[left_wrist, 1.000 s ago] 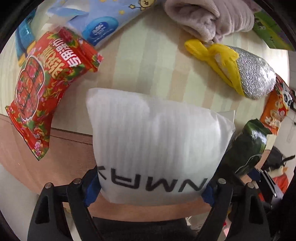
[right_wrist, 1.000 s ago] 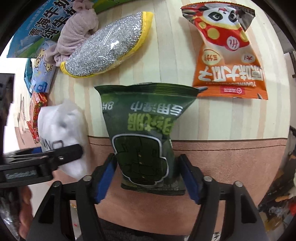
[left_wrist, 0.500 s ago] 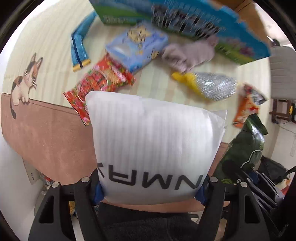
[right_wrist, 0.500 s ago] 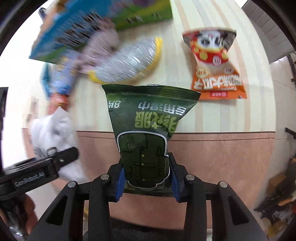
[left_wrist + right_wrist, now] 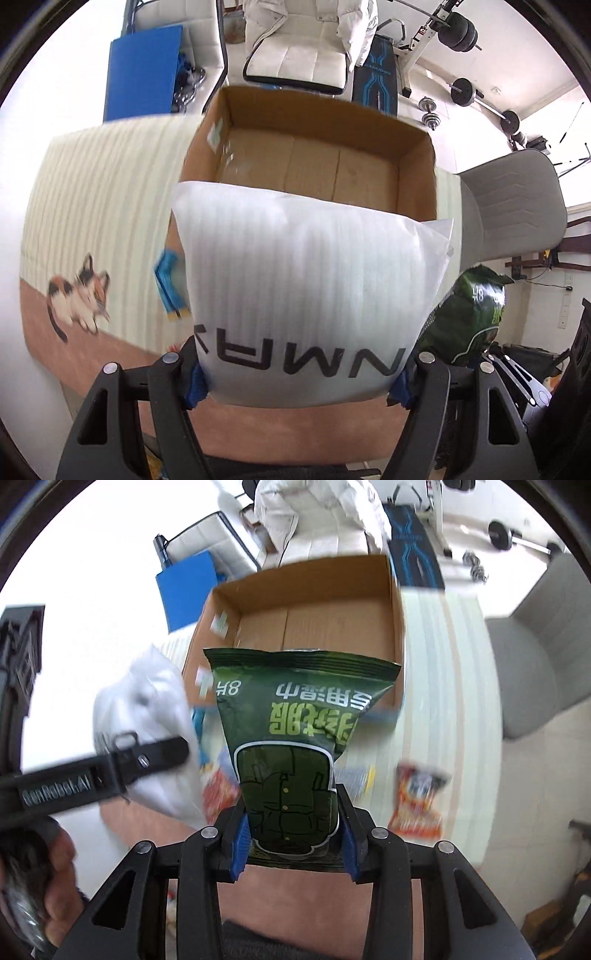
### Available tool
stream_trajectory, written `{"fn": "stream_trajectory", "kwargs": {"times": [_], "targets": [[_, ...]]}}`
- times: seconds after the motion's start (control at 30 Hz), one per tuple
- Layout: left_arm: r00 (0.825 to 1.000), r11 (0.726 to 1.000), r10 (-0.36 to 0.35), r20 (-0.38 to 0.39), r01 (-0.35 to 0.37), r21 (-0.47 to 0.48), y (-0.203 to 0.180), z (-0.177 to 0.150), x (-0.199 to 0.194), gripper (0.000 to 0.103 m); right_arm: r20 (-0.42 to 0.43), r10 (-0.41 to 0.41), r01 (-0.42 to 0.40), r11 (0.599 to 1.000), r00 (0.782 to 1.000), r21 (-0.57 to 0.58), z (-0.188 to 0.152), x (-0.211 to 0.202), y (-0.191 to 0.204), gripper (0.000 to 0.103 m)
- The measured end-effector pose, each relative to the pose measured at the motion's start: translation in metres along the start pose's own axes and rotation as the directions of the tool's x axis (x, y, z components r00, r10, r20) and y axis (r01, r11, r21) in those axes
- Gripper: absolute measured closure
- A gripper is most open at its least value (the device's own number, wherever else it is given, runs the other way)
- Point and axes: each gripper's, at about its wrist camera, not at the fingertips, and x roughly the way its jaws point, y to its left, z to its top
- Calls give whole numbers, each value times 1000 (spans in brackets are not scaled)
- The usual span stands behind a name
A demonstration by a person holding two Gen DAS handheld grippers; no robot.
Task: Organize soft objects
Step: 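Carry both bags into the box and open both tools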
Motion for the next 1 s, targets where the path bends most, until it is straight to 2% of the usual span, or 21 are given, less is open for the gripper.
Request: {"fn": "stream_trajectory", "kwargs": {"times": [0.17,0.4,0.53,0.7,0.9,1.0], "targets": [[998,1000,0,-69,2,23,2,82,31,30,-15,-35,35,999,999,23,62,34,-7,61],[975,997,-44,-219,58,58,-3,156,111,30,-74,-103,107,993,992,51,147,108,-13,61],[961,994,-39,-273,65,84,-12,179,149,30,-108,-132,139,989,985,59,180,151,-23,61],[954,991,-25,-300,64,120,-22,195,179,30,-157,-152,164,984,976,67,199,191,-37,61],[943,990,-48,-330,89,110,-27,198,200,30,-162,-162,173,983,973,56,211,208,-37,61],[947,990,-49,-319,88,110,-27,198,204,28,-156,-169,178,983,973,46,213,208,-32,60]]}}
